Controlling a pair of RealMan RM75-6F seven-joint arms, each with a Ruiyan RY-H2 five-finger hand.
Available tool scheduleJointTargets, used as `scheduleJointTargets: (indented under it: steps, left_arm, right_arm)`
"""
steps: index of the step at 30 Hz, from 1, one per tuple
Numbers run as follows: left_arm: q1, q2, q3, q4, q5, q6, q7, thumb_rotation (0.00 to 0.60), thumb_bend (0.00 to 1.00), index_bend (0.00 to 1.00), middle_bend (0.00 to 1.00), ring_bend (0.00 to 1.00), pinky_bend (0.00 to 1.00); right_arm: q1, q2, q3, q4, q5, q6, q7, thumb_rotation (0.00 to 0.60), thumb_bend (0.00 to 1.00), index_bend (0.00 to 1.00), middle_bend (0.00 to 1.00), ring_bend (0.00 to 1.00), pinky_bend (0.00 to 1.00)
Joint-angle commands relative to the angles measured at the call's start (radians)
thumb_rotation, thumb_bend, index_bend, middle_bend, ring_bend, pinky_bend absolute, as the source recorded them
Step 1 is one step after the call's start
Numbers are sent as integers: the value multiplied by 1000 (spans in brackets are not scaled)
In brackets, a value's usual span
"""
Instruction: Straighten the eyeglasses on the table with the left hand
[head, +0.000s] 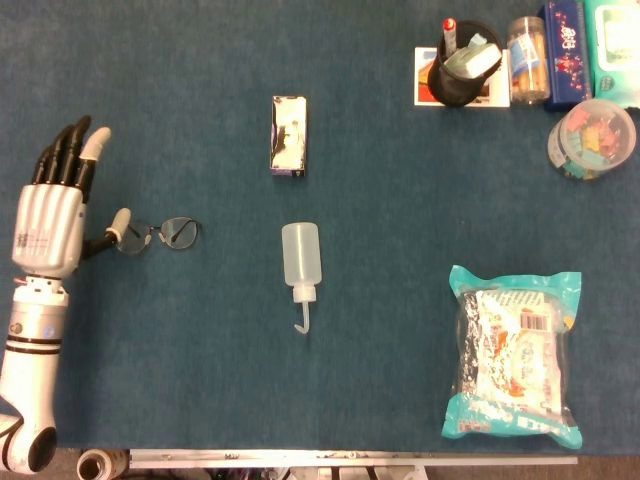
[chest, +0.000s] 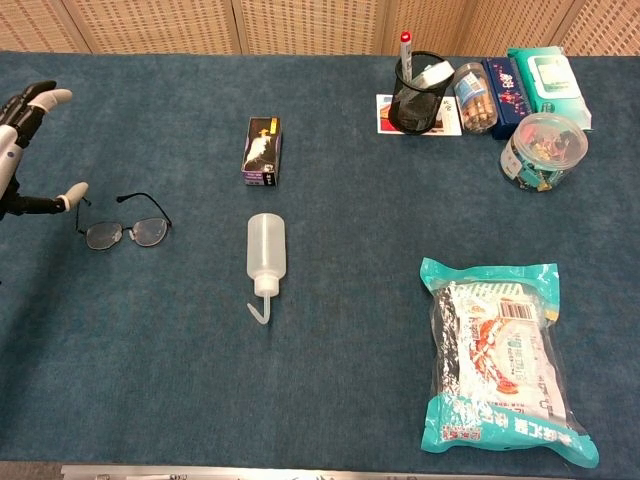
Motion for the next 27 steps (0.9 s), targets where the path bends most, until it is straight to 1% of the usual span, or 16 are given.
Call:
scheduleJointTargets:
  steps: [1,18,27]
  left_arm:
    - [-9,-10,2,7,2,-11,0,600,280,36,0,0,129]
    - [-43,-51,38,62,10,-91,0,600,280,36,0,0,129]
    - [-55,-79,46,108,3,-127,-19,600,281,36,0,0,129]
  right_arm:
    - [-1,0,0,1,1,0,1,600,214,553,396,305,346]
    - [-4,1,0,8,-1,1,16,600,214,553,396,305,346]
    - [-6,1,-1,7,-1,1,13,600,214,553,396,305,346]
